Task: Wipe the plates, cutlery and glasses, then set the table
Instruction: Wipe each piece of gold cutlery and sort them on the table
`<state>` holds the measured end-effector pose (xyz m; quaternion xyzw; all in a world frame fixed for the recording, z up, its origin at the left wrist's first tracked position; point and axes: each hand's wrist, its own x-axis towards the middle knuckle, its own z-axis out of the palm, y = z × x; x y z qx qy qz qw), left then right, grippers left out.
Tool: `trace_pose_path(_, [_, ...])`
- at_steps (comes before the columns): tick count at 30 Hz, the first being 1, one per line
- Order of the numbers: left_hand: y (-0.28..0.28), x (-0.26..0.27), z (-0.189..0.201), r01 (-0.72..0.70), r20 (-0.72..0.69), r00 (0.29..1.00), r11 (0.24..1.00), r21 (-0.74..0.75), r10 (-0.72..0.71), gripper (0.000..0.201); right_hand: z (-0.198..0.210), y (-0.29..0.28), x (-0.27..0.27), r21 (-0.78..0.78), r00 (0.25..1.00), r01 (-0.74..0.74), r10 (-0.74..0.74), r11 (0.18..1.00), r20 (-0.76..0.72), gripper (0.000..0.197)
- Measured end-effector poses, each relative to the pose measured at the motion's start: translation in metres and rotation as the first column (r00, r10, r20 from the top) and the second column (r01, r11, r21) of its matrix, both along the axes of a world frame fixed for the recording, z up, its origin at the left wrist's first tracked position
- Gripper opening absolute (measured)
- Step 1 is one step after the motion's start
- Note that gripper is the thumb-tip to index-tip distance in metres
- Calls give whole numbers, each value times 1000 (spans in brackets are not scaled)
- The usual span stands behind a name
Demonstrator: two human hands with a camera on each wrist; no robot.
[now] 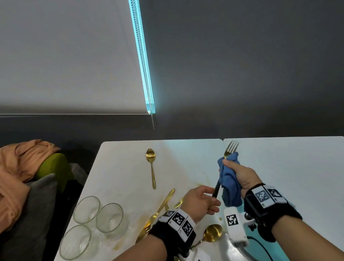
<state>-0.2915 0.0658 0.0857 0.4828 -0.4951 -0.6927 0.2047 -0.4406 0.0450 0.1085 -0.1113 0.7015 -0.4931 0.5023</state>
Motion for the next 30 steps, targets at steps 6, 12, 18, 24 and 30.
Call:
trace_pose_path(6, [2, -11, -4, 19, 131, 991, 991, -133, -1, 28, 8, 19, 27, 43, 856, -426, 418, 904, -303, 13])
trace_pose_path(12, [-2, -14, 3, 132, 148, 982, 986, -106, -116, 28, 11, 1, 1, 43, 946, -162, 167, 986, -277, 35])
trace_pose_path(18, [-24, -18, 8, 159, 208, 971, 969, -191, -119, 18, 3, 16, 8, 70, 846, -413, 411, 908, -338, 22])
trace_pose_path(24, [-38, -17, 14, 248, 316, 928, 961, -123, -199, 13, -3, 6, -8, 81, 835, -400, 399, 913, -378, 26])
trace_pose_path(30, [-66, -27, 22, 65, 203, 979, 980, -189, -26, 21, -5, 9, 1, 102, 788, -491, 491, 865, -372, 29])
